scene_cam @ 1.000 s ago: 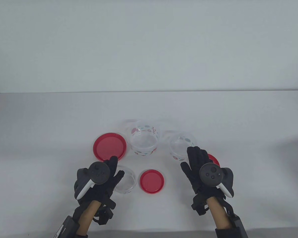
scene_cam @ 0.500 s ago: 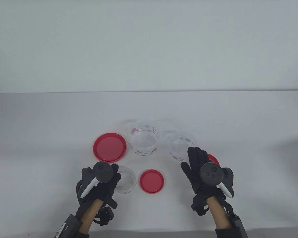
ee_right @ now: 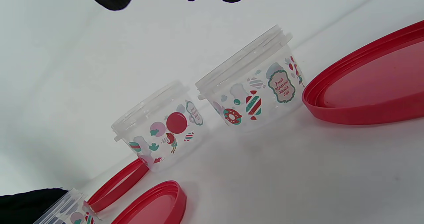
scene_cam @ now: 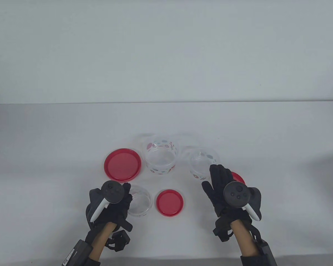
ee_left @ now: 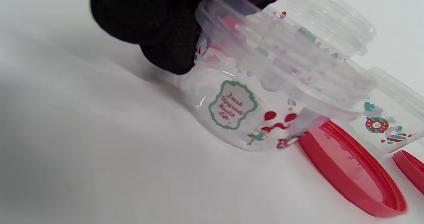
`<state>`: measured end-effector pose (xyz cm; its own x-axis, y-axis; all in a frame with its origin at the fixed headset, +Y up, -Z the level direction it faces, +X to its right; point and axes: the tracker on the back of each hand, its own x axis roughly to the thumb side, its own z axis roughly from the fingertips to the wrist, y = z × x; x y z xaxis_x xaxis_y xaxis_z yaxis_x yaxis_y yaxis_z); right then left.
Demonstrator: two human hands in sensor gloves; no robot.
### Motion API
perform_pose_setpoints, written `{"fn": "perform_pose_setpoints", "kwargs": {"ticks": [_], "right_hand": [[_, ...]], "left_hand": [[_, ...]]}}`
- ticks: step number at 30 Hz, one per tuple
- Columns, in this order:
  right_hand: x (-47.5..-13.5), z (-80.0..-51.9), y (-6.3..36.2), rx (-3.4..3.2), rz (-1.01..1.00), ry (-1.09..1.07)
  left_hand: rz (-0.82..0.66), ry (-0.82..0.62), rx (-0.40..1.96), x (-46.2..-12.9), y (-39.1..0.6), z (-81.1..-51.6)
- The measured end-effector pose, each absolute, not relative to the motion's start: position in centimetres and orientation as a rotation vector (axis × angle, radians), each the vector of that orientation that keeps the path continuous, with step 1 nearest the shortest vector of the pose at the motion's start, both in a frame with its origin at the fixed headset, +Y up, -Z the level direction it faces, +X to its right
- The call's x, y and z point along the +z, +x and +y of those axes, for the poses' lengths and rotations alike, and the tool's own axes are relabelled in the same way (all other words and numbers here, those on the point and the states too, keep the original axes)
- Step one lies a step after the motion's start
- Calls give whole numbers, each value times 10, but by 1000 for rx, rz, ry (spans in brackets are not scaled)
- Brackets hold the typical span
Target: Nest food storage containers
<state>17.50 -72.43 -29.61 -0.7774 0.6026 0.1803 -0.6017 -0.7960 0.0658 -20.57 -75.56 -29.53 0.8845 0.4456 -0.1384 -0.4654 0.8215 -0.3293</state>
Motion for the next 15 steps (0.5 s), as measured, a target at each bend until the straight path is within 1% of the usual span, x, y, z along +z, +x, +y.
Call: {"fn": "perform_pose_setpoints", "kwargs": {"ticks": [4, 7, 15], "right_hand": [[-296, -723, 178, 2409, 13, 238], [-295, -722, 180, 2340, 7, 200], [-291, -722, 186, 2055, 31, 98]], "left_hand": [[42, -324, 494, -295, -200, -748], [21, -285, 509, -296, -190, -736], [-96, -215, 485, -301, -138, -694]]}}
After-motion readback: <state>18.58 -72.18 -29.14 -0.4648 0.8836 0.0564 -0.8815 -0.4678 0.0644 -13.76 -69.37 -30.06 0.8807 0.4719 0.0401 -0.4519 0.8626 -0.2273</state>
